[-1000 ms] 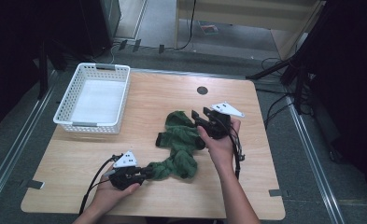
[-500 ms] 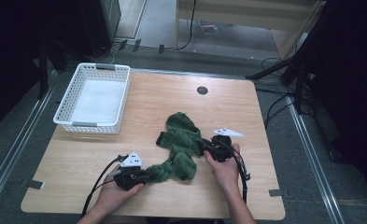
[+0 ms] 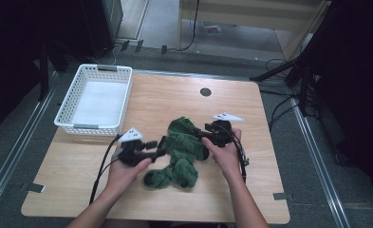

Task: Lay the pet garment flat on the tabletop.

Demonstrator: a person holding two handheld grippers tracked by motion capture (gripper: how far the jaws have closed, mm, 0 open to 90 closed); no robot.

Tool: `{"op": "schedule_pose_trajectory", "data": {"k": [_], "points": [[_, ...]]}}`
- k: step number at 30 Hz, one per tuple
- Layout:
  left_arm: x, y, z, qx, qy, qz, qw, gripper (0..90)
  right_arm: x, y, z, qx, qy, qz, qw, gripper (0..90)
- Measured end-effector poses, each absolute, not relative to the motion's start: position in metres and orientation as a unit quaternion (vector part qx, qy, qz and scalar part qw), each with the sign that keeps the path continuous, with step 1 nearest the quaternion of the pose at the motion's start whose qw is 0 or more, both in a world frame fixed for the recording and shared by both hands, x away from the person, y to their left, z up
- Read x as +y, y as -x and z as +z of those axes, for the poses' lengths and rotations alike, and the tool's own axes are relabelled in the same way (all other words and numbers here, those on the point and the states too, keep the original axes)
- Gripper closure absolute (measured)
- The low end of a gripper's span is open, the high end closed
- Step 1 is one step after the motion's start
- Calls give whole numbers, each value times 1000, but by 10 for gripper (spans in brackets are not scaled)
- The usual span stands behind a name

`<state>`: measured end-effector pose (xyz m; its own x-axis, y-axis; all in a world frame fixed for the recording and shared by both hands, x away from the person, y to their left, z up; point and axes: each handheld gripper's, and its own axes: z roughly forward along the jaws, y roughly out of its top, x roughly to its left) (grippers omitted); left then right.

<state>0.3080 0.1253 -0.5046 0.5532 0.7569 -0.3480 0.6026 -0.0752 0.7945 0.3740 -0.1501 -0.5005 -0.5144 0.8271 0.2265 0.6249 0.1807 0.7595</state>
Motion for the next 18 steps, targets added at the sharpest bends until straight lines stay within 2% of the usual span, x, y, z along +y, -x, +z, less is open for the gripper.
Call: {"op": "schedule_pose_trajectory", "data": {"k": [4,7,9,13,18], "points": [[100,-352,-508,513,-722,115,450,422,-137,-388,-522,783,-483,364,145,461],[91,-369,-518,520,-739,136,406,404,-147,-395,-527,759,-521,349,176,536],[90,-374,-524,524,-742,136,395,400,-160,-399,-528,732,-556,343,193,538],[91,-380,-532,520,-747,139,391,416,-177,-397,-523,717,-549,399,162,493],[93,-391,-538,527,-745,146,382,451,-172,-393,-520,714,-518,456,119,485]]}}
